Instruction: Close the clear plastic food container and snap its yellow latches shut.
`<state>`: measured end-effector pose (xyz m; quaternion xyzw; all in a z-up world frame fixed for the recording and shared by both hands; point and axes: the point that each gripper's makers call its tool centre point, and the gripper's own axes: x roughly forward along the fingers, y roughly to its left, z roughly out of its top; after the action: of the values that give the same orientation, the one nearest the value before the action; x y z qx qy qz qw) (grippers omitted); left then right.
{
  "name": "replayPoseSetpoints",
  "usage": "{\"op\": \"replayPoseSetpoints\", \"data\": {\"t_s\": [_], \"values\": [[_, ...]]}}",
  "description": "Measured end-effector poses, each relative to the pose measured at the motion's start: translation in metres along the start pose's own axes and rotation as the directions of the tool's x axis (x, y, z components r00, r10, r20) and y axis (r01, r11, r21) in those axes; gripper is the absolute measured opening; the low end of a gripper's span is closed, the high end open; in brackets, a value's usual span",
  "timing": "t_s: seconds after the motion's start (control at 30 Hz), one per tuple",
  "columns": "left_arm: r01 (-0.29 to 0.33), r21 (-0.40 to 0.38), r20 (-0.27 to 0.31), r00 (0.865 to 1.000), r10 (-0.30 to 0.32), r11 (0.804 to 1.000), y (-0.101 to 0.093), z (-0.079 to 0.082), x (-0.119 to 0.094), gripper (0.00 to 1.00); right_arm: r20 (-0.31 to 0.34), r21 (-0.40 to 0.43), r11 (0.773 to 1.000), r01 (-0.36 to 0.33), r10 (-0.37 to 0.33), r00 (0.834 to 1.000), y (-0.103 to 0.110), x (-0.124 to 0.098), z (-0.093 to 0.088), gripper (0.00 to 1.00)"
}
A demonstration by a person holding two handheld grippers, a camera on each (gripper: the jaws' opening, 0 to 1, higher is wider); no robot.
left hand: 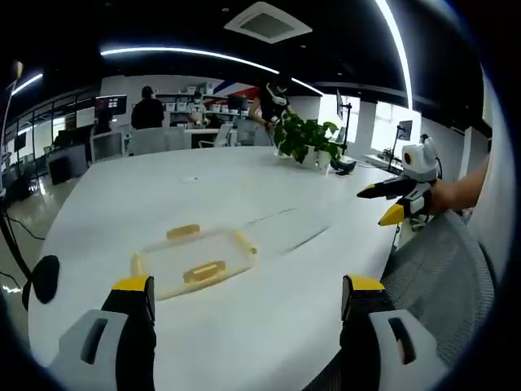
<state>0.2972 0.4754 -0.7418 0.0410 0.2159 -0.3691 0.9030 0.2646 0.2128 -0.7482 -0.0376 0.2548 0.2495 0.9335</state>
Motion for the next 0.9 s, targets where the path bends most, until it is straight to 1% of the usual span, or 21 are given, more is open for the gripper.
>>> {"op": "replayPoseSetpoints", "data": {"t_s": [0.9], "values": [[-0.003, -0.002, -0.001, 1.0, 0.003, 1.0, 0.0009, -0.0003, -0.001, 0.96, -0.016, -0.005, 1.0, -0.008, 0.008, 1.0, 0.0014, 0.0012, -0.0028, 0.84]]}}
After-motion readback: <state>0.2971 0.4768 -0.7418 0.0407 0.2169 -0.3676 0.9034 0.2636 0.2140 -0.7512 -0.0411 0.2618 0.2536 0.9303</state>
